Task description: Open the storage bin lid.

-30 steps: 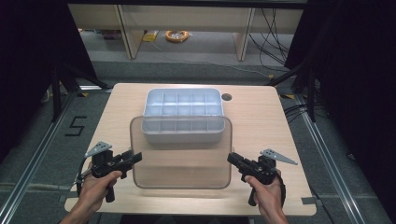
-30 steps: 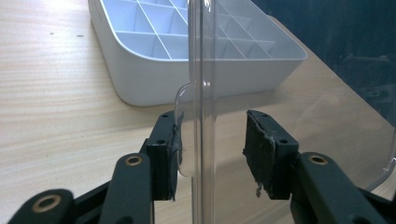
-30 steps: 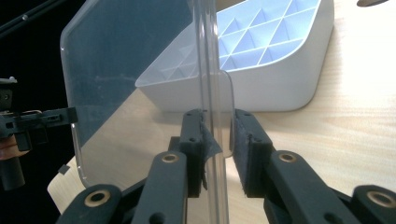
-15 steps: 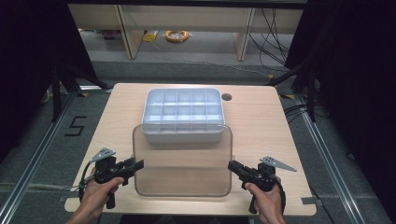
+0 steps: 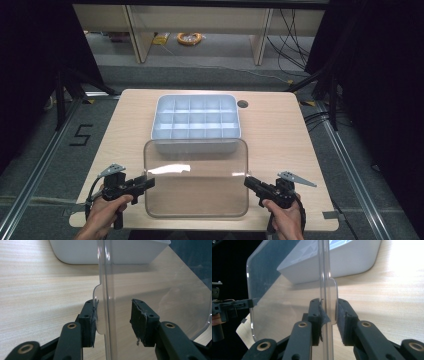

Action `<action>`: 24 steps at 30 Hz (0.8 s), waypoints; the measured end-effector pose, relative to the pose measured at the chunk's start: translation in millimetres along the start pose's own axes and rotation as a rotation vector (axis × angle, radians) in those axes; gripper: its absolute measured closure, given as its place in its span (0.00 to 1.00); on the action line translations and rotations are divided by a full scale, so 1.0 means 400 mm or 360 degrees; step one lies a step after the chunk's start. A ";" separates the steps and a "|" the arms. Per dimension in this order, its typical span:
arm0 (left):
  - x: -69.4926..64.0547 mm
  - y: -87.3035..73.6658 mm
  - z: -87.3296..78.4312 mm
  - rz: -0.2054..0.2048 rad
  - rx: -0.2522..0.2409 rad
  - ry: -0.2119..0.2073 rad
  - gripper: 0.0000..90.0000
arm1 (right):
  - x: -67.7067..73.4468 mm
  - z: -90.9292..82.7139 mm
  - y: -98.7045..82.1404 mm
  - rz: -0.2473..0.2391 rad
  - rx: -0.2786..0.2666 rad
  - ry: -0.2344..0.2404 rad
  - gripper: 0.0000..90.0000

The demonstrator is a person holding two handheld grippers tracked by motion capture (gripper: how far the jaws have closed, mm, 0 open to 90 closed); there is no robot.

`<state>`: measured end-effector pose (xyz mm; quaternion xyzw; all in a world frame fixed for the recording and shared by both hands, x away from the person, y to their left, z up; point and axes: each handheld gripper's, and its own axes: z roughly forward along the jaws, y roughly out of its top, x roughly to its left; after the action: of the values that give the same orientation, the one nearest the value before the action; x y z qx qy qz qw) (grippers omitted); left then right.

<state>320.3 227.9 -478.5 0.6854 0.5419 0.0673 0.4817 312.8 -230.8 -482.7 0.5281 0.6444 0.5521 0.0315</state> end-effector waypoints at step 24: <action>0.035 -0.015 0.039 -0.0001 0.0124 0.0009 0.58 | -0.034 0.053 -0.021 0.0090 0.0170 -0.0064 0.77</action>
<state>331.5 229.8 -497.1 0.7034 0.5456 0.0479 0.4531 326.5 -224.6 -504.7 0.5579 0.6571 0.5069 0.0006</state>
